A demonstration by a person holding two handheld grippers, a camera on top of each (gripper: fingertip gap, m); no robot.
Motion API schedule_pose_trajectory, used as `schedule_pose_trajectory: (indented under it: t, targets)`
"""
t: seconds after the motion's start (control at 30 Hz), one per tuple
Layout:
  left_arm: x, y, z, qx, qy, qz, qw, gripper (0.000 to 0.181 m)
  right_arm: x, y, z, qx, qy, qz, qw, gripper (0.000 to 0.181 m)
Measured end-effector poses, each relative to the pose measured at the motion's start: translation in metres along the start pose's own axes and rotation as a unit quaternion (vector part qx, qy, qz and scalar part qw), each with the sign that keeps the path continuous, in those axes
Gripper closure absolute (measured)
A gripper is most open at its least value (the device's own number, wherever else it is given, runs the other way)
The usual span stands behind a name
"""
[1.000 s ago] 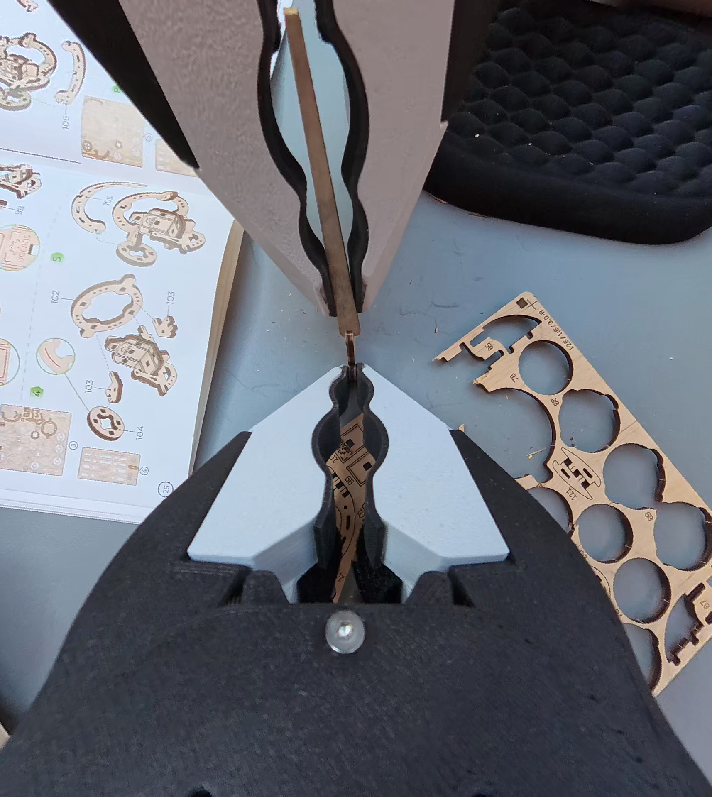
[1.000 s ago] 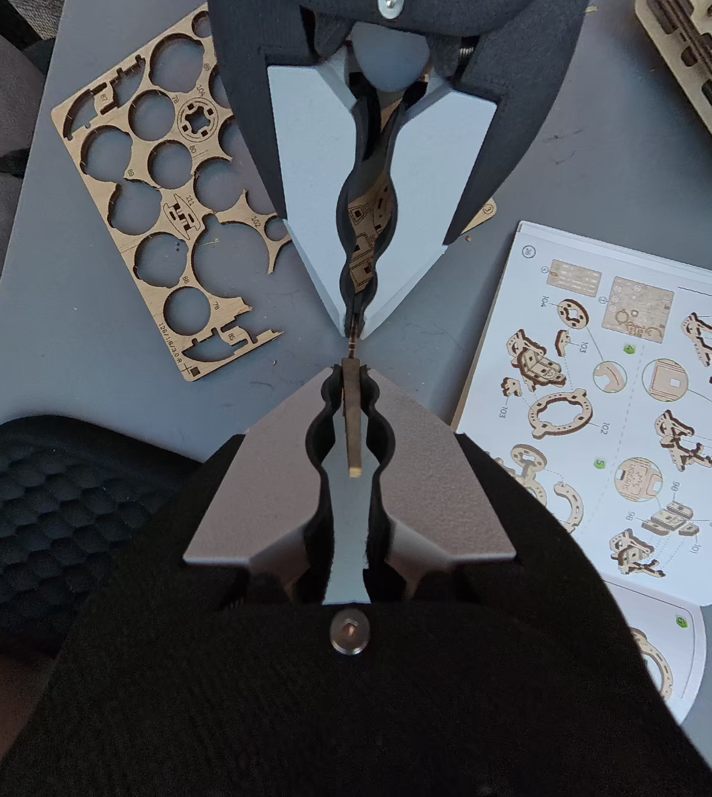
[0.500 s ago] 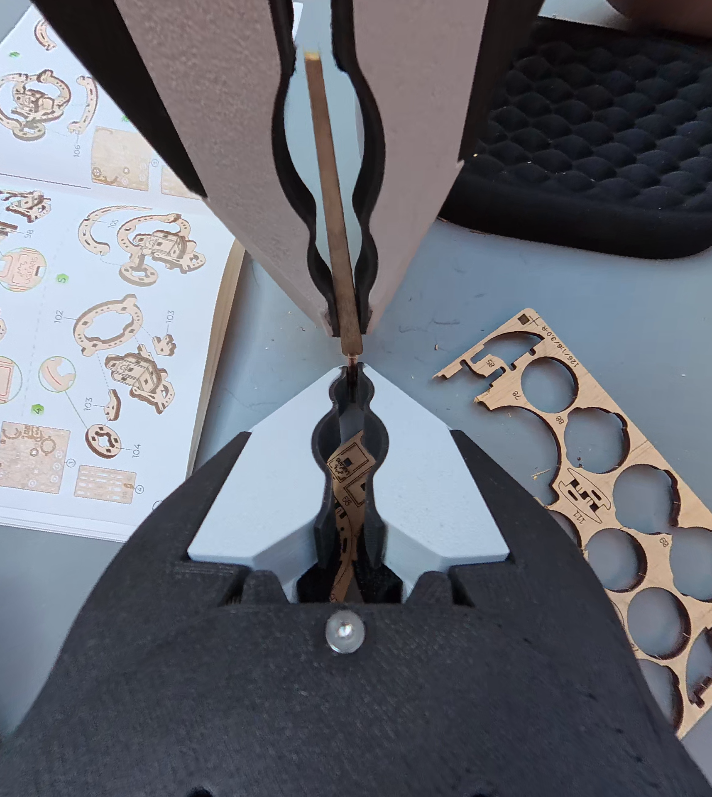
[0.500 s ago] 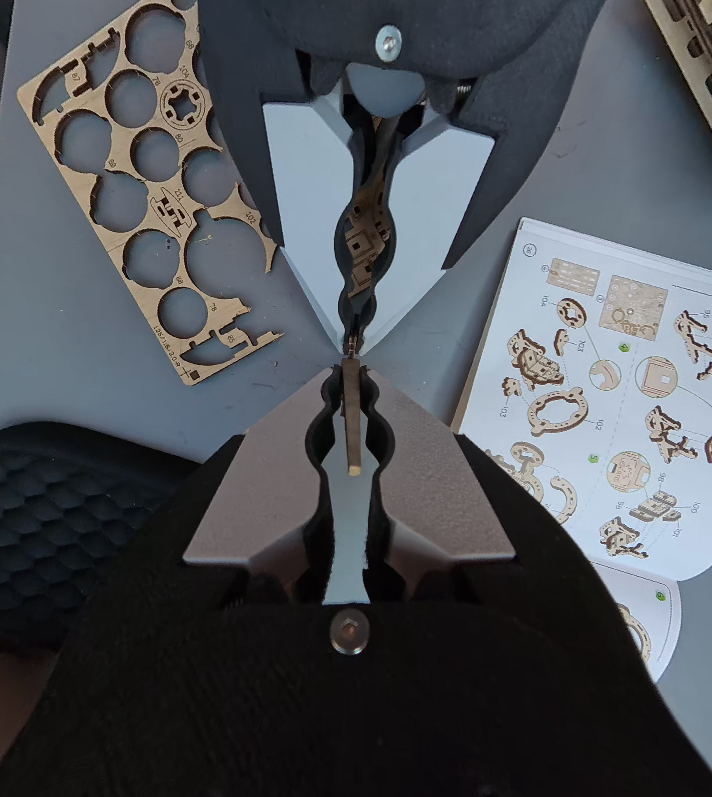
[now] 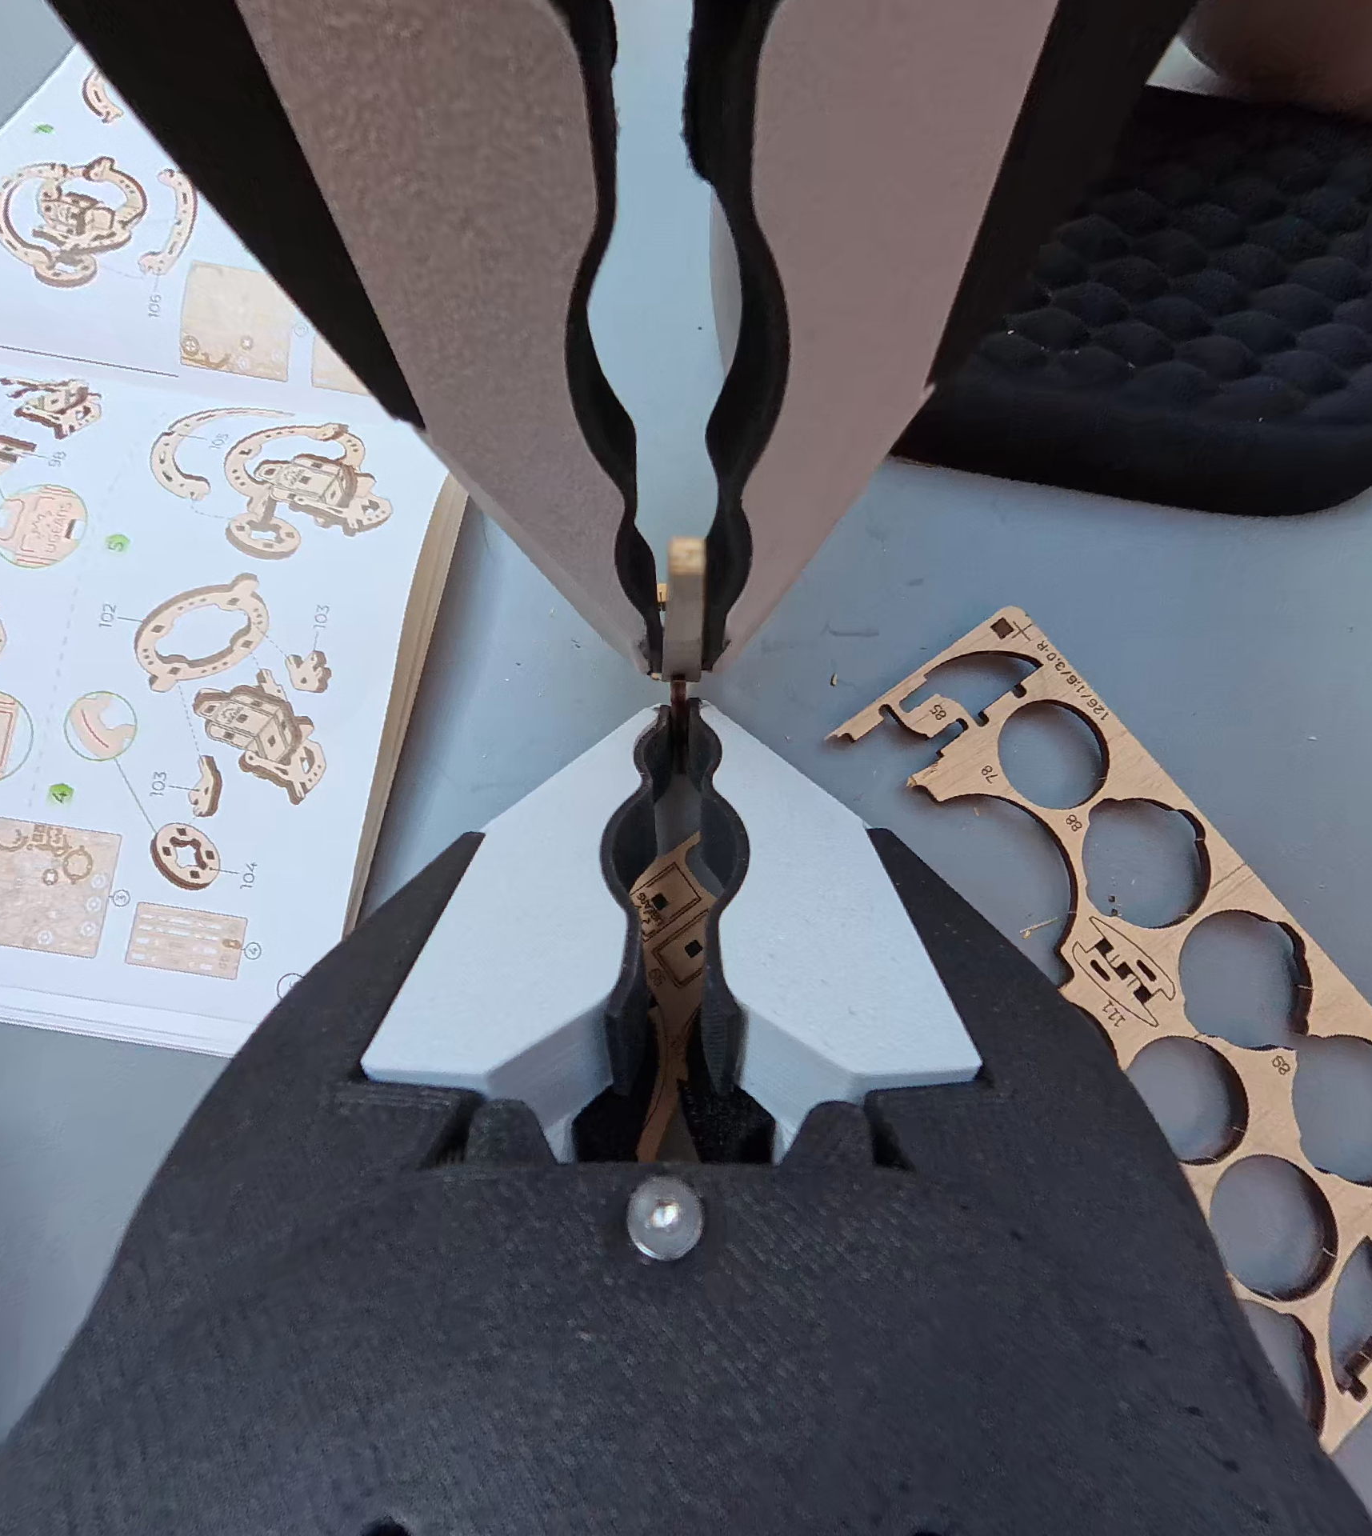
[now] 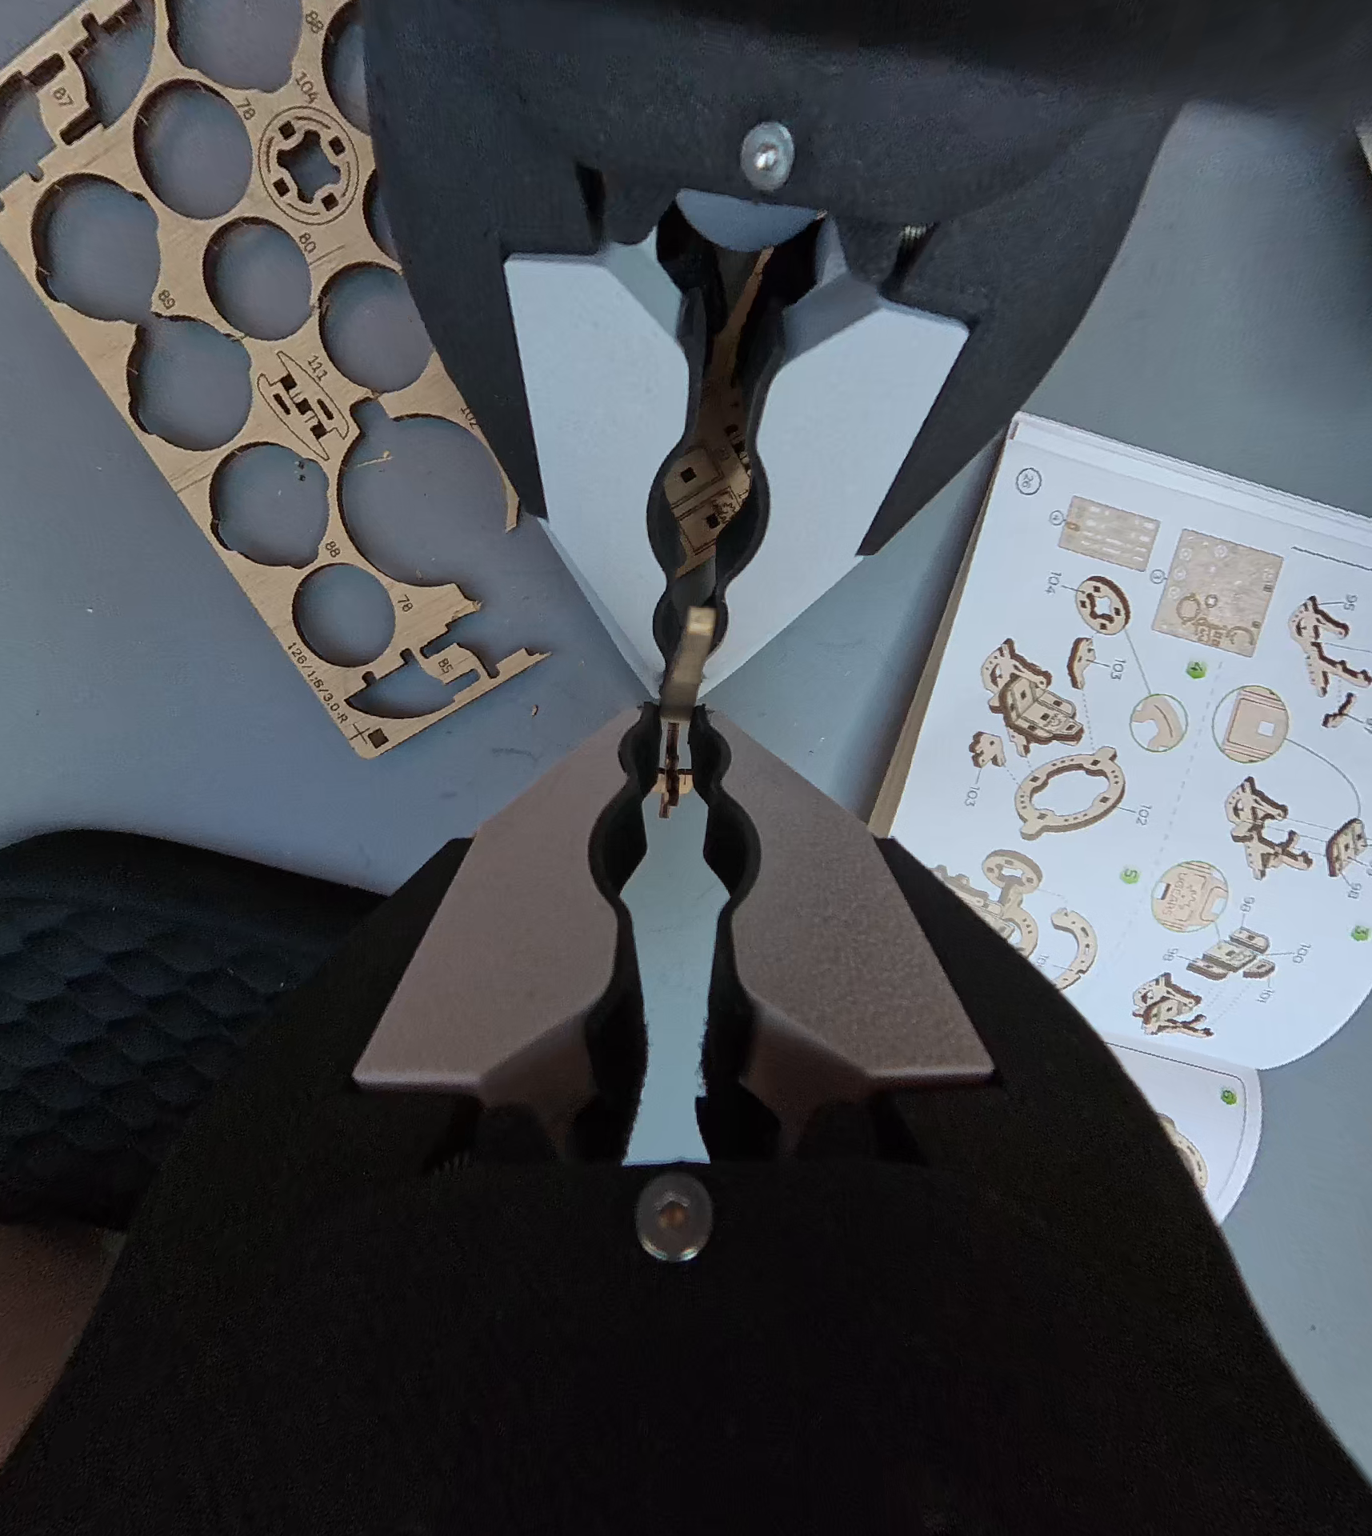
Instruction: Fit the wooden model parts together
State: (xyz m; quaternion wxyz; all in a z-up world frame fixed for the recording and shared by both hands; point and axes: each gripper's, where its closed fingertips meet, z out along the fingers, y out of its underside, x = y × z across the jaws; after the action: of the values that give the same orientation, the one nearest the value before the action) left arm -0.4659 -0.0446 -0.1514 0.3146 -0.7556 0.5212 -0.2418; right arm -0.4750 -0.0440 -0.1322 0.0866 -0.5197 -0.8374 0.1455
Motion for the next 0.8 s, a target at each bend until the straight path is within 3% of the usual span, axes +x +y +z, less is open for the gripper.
schedule_pose_trajectory:
  t: [0.6,0.8]
  targets:
    - [0.002,0.002,-0.001,-0.011,-0.006,-0.003,1.000,0.181,-0.002,-0.004,0.001,0.052,-0.014,-0.015,0.998,0.175]
    - [0.003,0.002,-0.001,-0.013,-0.003,-0.001,1.000,0.181,-0.003,-0.011,-0.005,0.079,-0.021,-0.008,0.997,0.156]
